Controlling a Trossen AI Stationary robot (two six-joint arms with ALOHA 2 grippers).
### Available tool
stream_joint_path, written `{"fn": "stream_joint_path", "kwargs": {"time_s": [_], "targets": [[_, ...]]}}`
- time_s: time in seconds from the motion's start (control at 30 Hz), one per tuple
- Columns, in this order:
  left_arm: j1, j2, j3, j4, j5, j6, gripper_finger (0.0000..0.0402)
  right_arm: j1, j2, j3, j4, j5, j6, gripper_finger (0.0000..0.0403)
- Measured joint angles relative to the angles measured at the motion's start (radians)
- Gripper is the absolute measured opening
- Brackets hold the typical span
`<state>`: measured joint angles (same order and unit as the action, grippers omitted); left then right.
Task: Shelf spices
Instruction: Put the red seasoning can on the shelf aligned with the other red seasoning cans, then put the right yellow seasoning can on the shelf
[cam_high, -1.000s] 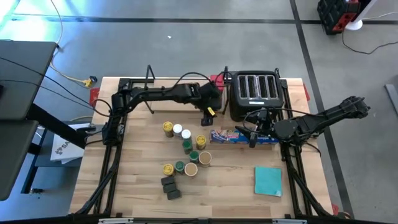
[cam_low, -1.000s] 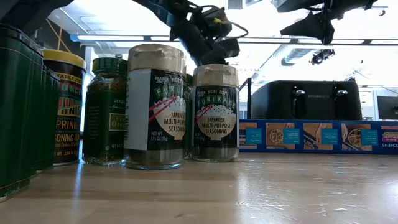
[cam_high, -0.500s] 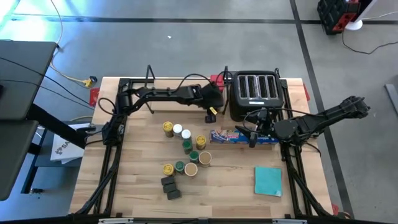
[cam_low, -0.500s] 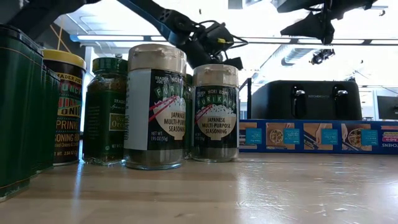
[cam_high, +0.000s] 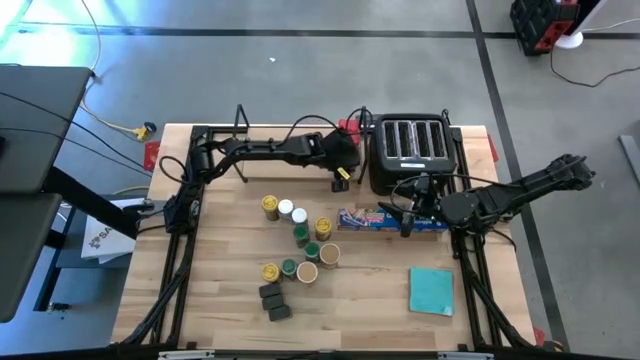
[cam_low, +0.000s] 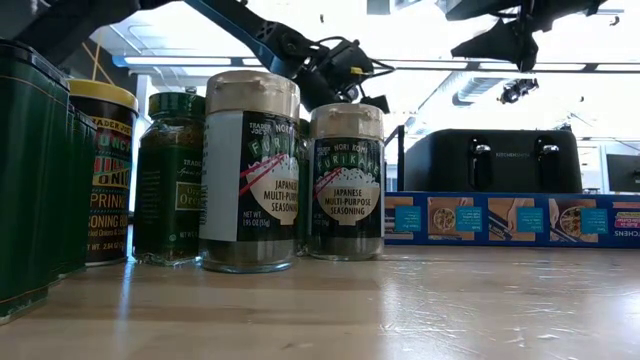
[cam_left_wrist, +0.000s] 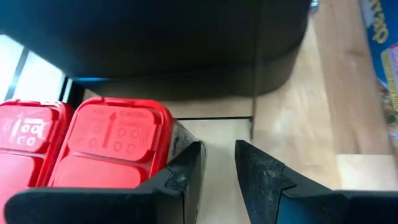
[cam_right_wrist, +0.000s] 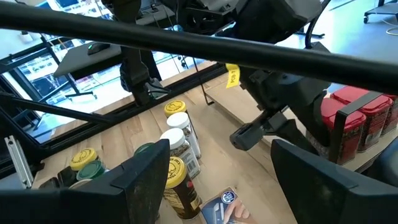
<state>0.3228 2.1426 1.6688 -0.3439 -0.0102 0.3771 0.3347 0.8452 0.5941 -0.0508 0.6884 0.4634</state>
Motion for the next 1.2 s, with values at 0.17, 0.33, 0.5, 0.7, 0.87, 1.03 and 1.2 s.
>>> {"fn": "stream_joint_path", "kwargs": {"time_s": [0.17,0.33,0.5,0.7,0.87,1.03,1.2], "targets": [[0.007,0.000,0.000,0.010,-0.003,-0.009,0.0094,0.000,0.000,0.000,-0.001,0.000,0.000,0.0275],[-0.001,0.000,0.000,0.010,-0.003,-0.027,0.0094,0.000,0.000,0.000,-0.006,0.000,0.000,0.0275],[-0.032,-0.024,0.000,-0.019,-0.002,-0.074,0.0094,0.000,0.000,0.000,-0.006,0.000,0.000,0.0275],[-0.107,-0.129,0.000,-0.183,-0.004,-0.055,0.0094,0.000,0.000,0.000,-0.014,-0.009,0.001,0.0275],[-0.193,-0.257,-0.036,-0.308,-0.026,-0.064,0.0094,0.017,0.001,0.000,-0.020,-0.007,0.006,0.0275],[-0.255,-0.442,-0.253,-0.188,-0.061,-0.140,0.0094,0.047,0.047,0.000,-0.016,0.029,0.003,0.0275],[-0.293,-0.647,-0.493,-0.049,-0.183,-0.301,0.0094,0.074,0.153,0.000,0.052,0.034,-0.022,0.0275]]}}
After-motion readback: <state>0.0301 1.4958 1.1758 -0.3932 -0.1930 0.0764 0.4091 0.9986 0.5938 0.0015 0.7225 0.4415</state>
